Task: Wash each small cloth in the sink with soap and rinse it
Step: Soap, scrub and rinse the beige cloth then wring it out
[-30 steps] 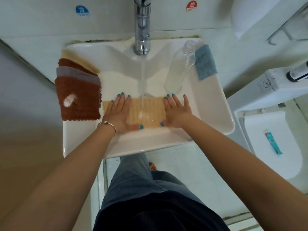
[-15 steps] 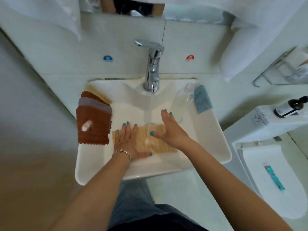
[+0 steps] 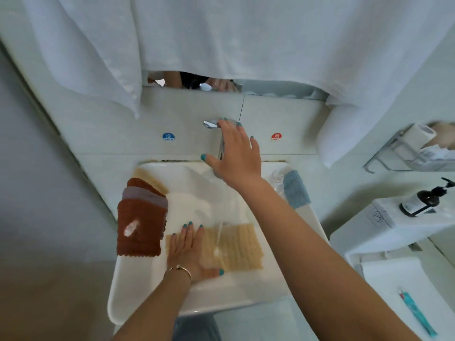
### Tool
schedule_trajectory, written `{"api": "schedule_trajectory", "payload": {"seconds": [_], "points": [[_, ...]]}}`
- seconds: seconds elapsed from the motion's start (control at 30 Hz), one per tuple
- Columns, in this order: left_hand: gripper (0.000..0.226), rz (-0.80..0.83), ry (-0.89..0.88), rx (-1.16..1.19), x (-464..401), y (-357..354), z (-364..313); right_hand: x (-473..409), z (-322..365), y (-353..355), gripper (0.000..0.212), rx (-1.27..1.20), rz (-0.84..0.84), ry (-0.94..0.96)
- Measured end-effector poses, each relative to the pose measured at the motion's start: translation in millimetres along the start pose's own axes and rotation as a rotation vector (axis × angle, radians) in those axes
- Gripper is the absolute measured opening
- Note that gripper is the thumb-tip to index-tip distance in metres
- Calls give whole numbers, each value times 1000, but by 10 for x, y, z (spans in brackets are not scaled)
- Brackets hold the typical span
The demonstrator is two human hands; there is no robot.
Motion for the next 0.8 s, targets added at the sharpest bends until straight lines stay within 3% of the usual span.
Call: {"api": "schedule_trajectory", "payload": {"seconds": [0.17,0.23,0.33,0.43,0.5,0.57,0.67,0.73,0.8], "points": [[137,-7,-4,5,-3,-13,5,128,-69,-23,81,100,82,49],[137,-9,-10,10,-20,-15,9,306,-142,-43,80,-29,90,60],[137,-6,-11,11,-38,-22,15,808,-325,-232,72,-369,-29,14],[137,4,-10,11,-33,-15,10,1308,-628,-637,56,-405,-99,-112],[138,-8,-17,12,-56,-17,8,1453,-849,-957,51,-352,22,-180],[138,-10,-48,20,-94,-16,12,1455,-1024,-1250,56,-164,277,-177],[130,-14,-96,58,-117,9,49,1327,-1196,-1528,88,87,574,-137],[110,-77,-114,171,-137,70,85,1268,-1242,-1625,97,160,625,-125],[82,-177,-116,240,-162,150,121,1217,-1261,-1664,86,214,595,-83]]}}
Point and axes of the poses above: each hand's wrist, its own x-axis away from the middle knuckle, its own y-axis out of the back of the hand, z = x × y, the point moved 4 cm from there along -x, towards the middle knuckle
